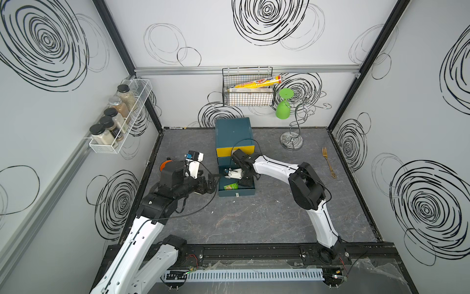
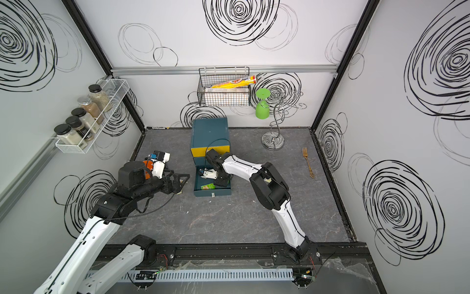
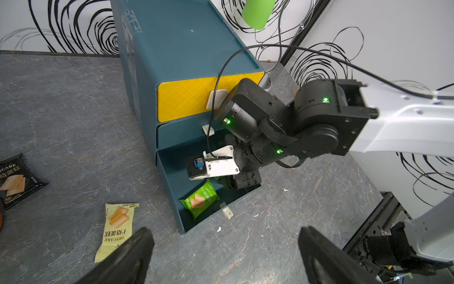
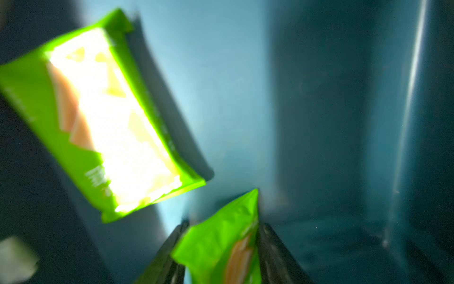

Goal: Take the cookies out of the drawer
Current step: Pick up the cookie from the drawer.

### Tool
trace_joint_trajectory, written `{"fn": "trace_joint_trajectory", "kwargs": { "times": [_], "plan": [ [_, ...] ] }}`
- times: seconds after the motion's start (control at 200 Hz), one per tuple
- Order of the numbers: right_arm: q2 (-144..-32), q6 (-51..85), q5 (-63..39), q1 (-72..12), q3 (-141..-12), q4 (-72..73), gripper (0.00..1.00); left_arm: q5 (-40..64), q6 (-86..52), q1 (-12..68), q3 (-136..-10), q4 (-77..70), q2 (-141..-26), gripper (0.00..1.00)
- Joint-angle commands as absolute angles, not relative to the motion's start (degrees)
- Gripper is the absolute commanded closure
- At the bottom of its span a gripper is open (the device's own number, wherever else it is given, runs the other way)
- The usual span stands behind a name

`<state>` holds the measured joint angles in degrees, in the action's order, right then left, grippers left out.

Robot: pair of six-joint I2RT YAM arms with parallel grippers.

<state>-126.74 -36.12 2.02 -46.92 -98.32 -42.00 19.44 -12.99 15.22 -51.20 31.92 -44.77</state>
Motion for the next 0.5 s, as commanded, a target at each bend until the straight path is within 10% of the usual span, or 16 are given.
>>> {"fn": "trace_joint_trajectory", "kwargs": {
  "times": [0.0, 0.491],
  "plan": [
    [-125.92, -35.44, 4.95, -47.37, -95.79, -38.37, 0.65, 19.34, -12.04, 15.12, -51.97, 31.03, -44.06, 0.01],
    [-117.14, -33.28, 3.18, -47.48, -92.93, -34.86, 0.81, 19.25, -11.96, 15.04, -51.77, 30.68, -43.60, 0.01]
  ]
}}
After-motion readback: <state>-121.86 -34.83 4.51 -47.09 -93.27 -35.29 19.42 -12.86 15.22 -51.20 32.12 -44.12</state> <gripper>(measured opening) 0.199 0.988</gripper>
